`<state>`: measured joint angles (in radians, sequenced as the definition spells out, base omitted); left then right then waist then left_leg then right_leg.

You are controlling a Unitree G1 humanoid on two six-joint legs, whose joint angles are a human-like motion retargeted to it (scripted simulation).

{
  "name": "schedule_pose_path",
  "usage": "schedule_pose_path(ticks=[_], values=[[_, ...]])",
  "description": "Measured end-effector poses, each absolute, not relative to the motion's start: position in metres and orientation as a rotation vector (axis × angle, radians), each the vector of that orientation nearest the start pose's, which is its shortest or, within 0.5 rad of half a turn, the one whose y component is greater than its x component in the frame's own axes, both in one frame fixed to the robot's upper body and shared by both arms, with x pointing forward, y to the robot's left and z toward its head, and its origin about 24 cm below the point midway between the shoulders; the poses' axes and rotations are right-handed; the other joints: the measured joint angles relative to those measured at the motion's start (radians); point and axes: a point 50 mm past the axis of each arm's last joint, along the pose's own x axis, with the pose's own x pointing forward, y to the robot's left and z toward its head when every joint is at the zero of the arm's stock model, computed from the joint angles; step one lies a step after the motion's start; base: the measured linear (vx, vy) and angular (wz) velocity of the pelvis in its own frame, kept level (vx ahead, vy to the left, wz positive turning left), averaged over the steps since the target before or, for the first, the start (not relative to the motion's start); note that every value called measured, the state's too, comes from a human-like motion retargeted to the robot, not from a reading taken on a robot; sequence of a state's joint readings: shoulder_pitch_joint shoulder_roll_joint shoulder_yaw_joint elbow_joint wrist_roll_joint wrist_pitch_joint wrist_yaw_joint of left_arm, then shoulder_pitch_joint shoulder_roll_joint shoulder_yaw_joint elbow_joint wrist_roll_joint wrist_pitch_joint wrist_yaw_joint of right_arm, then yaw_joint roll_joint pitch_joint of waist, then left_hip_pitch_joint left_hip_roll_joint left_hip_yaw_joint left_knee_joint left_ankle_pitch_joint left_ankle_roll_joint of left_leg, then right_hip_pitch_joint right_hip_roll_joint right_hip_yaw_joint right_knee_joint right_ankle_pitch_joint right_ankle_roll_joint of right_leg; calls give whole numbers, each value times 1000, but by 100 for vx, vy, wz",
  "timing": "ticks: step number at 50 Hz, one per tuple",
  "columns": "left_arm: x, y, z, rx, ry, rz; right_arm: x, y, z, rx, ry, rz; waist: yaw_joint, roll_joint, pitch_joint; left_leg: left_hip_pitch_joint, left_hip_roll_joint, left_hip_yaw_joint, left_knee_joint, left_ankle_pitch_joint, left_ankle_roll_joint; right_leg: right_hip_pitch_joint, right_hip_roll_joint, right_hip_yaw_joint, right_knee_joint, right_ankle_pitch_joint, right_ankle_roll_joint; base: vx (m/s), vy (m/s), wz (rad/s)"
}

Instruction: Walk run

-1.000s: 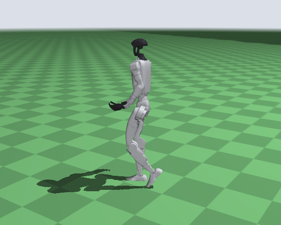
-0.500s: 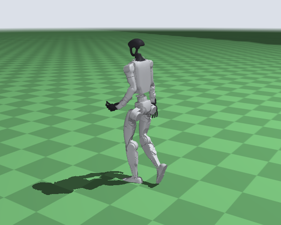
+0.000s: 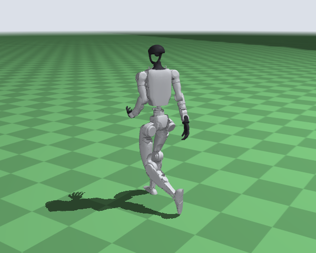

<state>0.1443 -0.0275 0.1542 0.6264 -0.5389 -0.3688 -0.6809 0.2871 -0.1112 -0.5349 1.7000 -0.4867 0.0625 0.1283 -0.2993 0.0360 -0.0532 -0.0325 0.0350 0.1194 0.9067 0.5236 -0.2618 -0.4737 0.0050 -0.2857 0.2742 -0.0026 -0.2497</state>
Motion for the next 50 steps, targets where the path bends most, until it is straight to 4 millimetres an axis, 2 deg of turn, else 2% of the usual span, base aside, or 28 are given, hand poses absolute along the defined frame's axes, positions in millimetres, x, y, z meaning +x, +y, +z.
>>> schedule_pose_path(ticks=[2, 3, 5, 8, 10, 13, 15, 17, 18, 20, 22, 23, 24, 25, 27, 28, 29, 30, 32, 33, 35, 38, 40, 41, 44, 46, 48, 50], values=[[159, 168, -83, -618, 171, -128, -83, -181, -169, 176, 1829, -95, 3, -71, -24, -55, -107, -25, 10, -17, 2, 76, -18, 77, -64, 5, -3, 91, -45, -189], [153, 169, -86, -630, 179, -100, -51, -185, -175, 156, 1725, -86, -1, -91, -29, -86, -119, -28, 23, -68, 4, 112, -8, 112, -85, -1, -3, 83, -44, -164], [142, 175, -90, -645, 190, -44, 14, -192, -180, 79, 1516, -45, -6, -104, -23, -158, -79, -3, 54, -157, 54, 183, 31, 171, -119, -8, -9, 78, -32, -178], [125, 188, -93, -635, 195, 12, 103, -201, -166, -119, 1217, 63, 41, -140, -18, -273, -65, 57, -52, -277, 183, 262, 62, 300, -152, -7, -12, 101, -18, -235], [116, 198, -93, -618, 201, 35, 153, -203, -149, -253, 1041, 135, 88, -150, -23, -336, -1, 148, -198, -361, 271, 294, 91, 379, -153, -18, -12, 94, -6, -251], [107, 207, -94, -598, 218, 63, 207, -209, -118, -429, 828, 198, 166, -130, -22, -384, 16, 186, -522, -378, 334, 353, 142, 456, -145, -50, -12, 97, 5, -222], [107, 209, -94, -590, 218, 80, 232, -216, -98, -523, 718, 193, 197, -108, -11, -410, 0, 198, -709, -440, 362, 403, 171, 491, -136, -78, -12, 100, 16, -131], [112, 207, -93, -587, 206, 86, 246, -227, -85, -585, 649, 148, 200, -96, 1, -450, -69, 106, -842, -508, 359, 462, 175, 486, -134, -101, -12, 118, 13, -20], [115, 206, -92, -585, 200, 80, 247, -233, -82, -601, 633, 116, 191, -92, 6, -464, -123, 28, -901, -538, 321, 494, 173, 453, -138, -108, -12, 120, 6, 61], [122, 204, -88, -575, 185, 60, 239, -242, -86, -599, 654, 52, 164, -69, 26, -455, -132, 104, -926, -572, 167, 562, 207, 378, -139, -93, -12, 117, -5, 97], [132, 204, -84, -554, 164, 25, 216, -245, -104, -541, 763, -8, 184, -80, 31, -431, -122, 174, -868, -586, 226, 600, 231, 327, -130, -8, -10, 112, -28, 14], [136, 205, -81, -537, 152, 12, 200, -243, -116, -494, 845, -23, 224, -103, 24, -426, -105, 195, -829, -591, 289, 611, 222, 305, -120, 65, -6, 109, -38, -117], [138, 206, -79, -521, 145, 5, 180, -239, -129, -440, 947, -22, 274, -126, 20, -418, -78, 225, -801, -566, 306, 619, 205, 289, -91, 162, 18, 109, -34, -195], [139, 207, -77, -505, 140, 1, 158, -234, -143, -379, 1058, -12, 331, -150, 17, -408, -48, 259, -779, -527, 300, 627, 183, 276, -53, 271, 51, 124, -17, -178], [137, 206, -78, -503, 143, 7, 104, -220, -164, -270, 1298, 61, 357, -189, 3, -401, -114, 47, -728, -504, 365, 585, 142, 228, 109, 474, 172, 146, -1, -62], [135, 206, -80, -520, 148, 24, 77, -214, -170, -242, 1401, 112, 328, -213, 3, -407, -172, -75, -684, -525, 378, 533, 118, 209, 277, 513, 222, 145, 1, 70], [138, 206, -81, -541, 150, 33, 54, -210, -174, -234, 1478, 145, 289, -237, 11, -397, -203, -58, -632, -560, 391, 477, 77, 180, 465, 526, 279, 136, -4, 136], [142, 206, -82, -565, 149, 38, 32, -207, -175, -235, 1541, 170, 245, -262, 23, -378, -222, 28, -575, -603, 405, 420, 27, 147, 662, 526, 340, 121, -8, 84], [154, 203, -80, -574, 136, 22, -4, -200, -176, -263, 1629, 210, 249, -210, 13, -286, -108, 196, -591, -658, 418, 340, 68, 148, 706, 526, 361, 108, -6, -8], [158, 201, -78, -567, 126, 9, -22, -195, -176, -278, 1669, 246, 240, -136, -1, -255, -63, 119, -624, -675, 410, 304, 137, 102, 628, 526, 314, 99, -3, -21], [166, 195, -74, -566, 105, -17, -57, -188, -173, -317, 1749, 331, 236, -77, 3, -202, -56, 34, -651, -696, 403, 219, 169, 101, 614, 424, 242, 96, -4, 6], [177, 185, -67, -579, 71, -86, -98, -180, -166, -328, 1819, 428, 157, -24, 16, -109, -21, 56, -717, -685, 382, 82, 148, 137, 538, 274, 276, 104, -3, 104], [182, 180, -62, -589, 45, -132, -122, -177, -159, -313, 1859, 473, 103, 4, 13, -45, -43, 21, -766, -696, 379, 12, 81, 126, 409, 187, 280, 90, -1, 106], [185, 179, -59, -590, 33, -151, -133, -176, -156, -298, 1885, 483, 74, 5, 12, -15, -62, 10, -783, -704, 377, -8, 25, 101, 319, 176, 295, 81, -4, 100], [193, 179, -50, -580, -2, -208, -158, -174, -147, -238, 1966, 483, 0, -9, 19, 78, -107, 2, -811, -743, 372, -55, -113, 46, 51, 142, 300, 112, -24, 94], [200, 181, -45, -567, -12, -249, -166, -171, -143, -178, 2010, 455, -39, -17, 36, 142, -122, -29, -816, -771, 364, -91, -148, 83, -106, 95, 299, 101, -30, 88], [204, 181, -44, -557, -2, -287, -169, -167, -142, -111, 2038, 403, -46, -14, 45, 197, -116, -40, -818, -789, 342, -112, -139, 201, -238, 49, 348, 101, -38, 44], [201, 180, -49, -550, 30, -310, -168, -164, -142, -53, 2047, 340, -55, -18, 42, 243, -114, -64, -798, -786, 315, -123, -152, 228, -262, 37, 413, 108, -47, 46]])
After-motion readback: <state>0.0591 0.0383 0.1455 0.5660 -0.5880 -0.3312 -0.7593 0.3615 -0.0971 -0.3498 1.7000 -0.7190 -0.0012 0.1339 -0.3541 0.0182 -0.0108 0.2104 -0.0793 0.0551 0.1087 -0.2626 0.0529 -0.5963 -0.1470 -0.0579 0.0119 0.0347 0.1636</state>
